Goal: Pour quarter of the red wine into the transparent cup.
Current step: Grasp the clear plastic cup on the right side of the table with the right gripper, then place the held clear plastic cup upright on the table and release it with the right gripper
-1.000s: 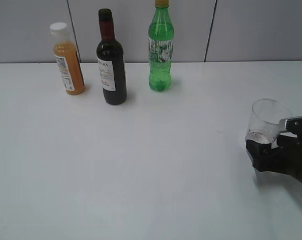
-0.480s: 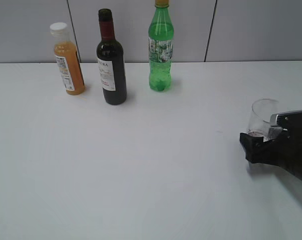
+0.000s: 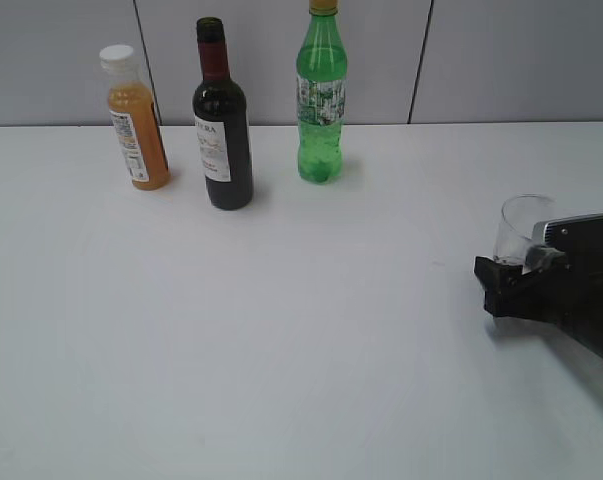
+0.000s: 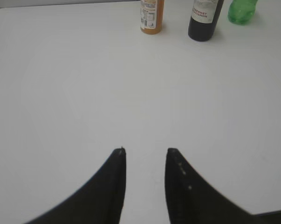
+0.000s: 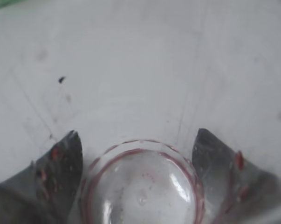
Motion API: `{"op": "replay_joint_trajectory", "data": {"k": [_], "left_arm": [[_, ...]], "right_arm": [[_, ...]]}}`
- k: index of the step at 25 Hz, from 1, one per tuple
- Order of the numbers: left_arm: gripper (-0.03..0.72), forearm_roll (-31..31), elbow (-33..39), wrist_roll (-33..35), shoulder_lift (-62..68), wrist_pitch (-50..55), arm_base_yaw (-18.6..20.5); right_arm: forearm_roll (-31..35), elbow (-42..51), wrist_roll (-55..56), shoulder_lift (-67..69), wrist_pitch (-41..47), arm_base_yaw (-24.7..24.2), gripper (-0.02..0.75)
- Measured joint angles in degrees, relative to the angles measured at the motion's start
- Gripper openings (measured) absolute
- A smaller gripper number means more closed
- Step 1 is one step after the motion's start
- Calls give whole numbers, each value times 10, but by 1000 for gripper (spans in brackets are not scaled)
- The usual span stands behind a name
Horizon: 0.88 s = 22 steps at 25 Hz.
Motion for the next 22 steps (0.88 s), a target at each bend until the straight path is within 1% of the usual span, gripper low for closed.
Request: {"op": "replay_joint_trajectory", "data": {"k": [4, 9, 11, 14, 16, 18, 20, 22], "left_arm": [[230, 0, 0, 0, 0, 0, 0], [230, 0, 0, 0, 0, 0, 0], [230, 0, 0, 0, 0, 0, 0], [230, 0, 0, 0, 0, 0, 0], [230, 0, 0, 0, 0, 0, 0], [230, 0, 0, 0, 0, 0, 0], [230, 0, 0, 0, 0, 0, 0], [230, 0, 0, 0, 0, 0, 0]], "right_arm": [[0, -1, 0, 6, -9, 0, 561], [-1, -1, 0, 7, -11, 0, 556], [-9, -1, 0, 3, -9, 0, 555], [-40, 0, 0, -30, 12, 0, 552], [-75, -2, 1, -61, 15, 0, 552], [-141, -17, 1, -86, 15, 0, 552], [-230, -44, 5, -99, 15, 0, 552], [-340, -81, 24, -100, 15, 1, 552]]}}
